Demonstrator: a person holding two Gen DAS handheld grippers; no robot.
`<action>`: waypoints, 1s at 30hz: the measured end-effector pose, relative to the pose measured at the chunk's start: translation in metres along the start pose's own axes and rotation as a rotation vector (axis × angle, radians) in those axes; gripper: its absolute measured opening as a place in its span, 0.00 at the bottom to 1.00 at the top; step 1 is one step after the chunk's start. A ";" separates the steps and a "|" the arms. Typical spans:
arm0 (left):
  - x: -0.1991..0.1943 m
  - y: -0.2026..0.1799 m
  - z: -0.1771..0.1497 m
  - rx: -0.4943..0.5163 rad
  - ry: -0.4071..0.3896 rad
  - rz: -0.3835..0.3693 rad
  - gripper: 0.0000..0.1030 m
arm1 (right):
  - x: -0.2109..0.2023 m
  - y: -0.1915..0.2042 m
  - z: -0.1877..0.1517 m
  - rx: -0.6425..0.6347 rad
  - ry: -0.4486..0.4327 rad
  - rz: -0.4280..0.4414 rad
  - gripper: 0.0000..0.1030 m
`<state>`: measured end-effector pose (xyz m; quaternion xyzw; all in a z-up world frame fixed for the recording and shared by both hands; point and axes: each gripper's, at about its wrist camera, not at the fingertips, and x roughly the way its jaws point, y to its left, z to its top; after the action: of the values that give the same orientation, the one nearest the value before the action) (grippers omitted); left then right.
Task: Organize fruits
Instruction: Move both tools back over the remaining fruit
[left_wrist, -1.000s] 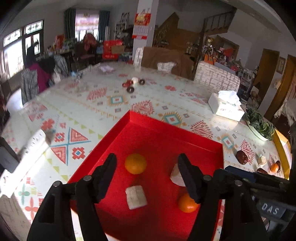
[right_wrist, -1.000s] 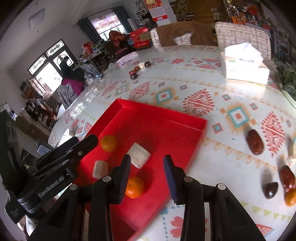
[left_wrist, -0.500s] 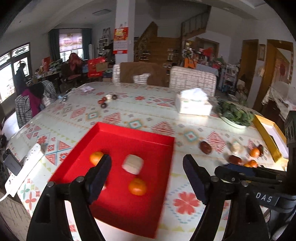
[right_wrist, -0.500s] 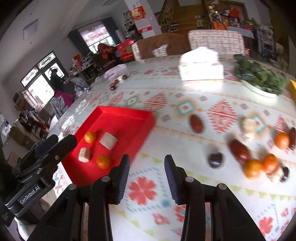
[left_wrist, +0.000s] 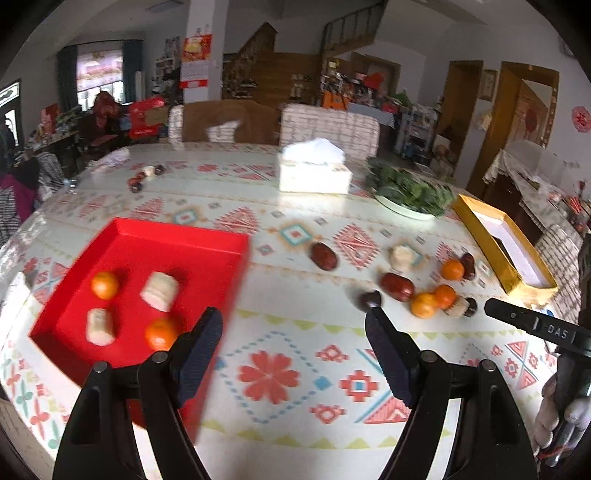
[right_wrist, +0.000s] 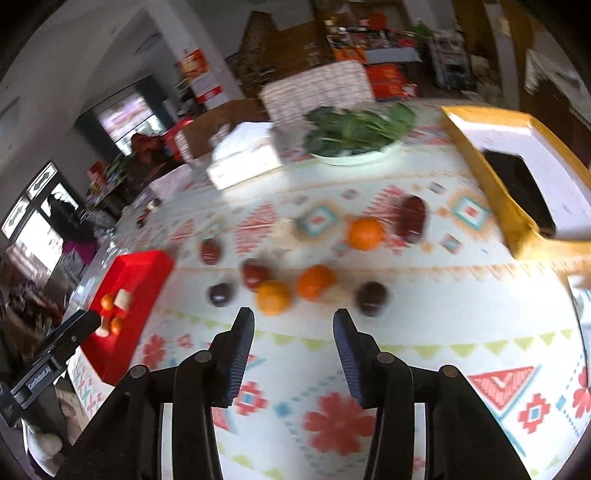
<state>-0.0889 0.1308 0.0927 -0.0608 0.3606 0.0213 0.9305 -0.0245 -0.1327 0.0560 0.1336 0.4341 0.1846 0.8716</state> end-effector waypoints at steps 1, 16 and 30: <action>0.004 -0.004 0.000 0.004 0.008 -0.009 0.77 | 0.000 -0.005 0.000 0.009 0.002 -0.002 0.47; 0.050 -0.049 -0.008 0.112 0.081 -0.086 0.77 | 0.031 -0.047 0.006 0.152 0.005 -0.018 0.47; 0.100 -0.050 0.027 -0.014 0.153 -0.206 0.77 | 0.049 -0.058 0.016 0.159 0.005 -0.050 0.47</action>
<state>0.0075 0.0839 0.0500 -0.1053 0.4222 -0.0768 0.8971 0.0274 -0.1649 0.0080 0.1909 0.4529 0.1284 0.8614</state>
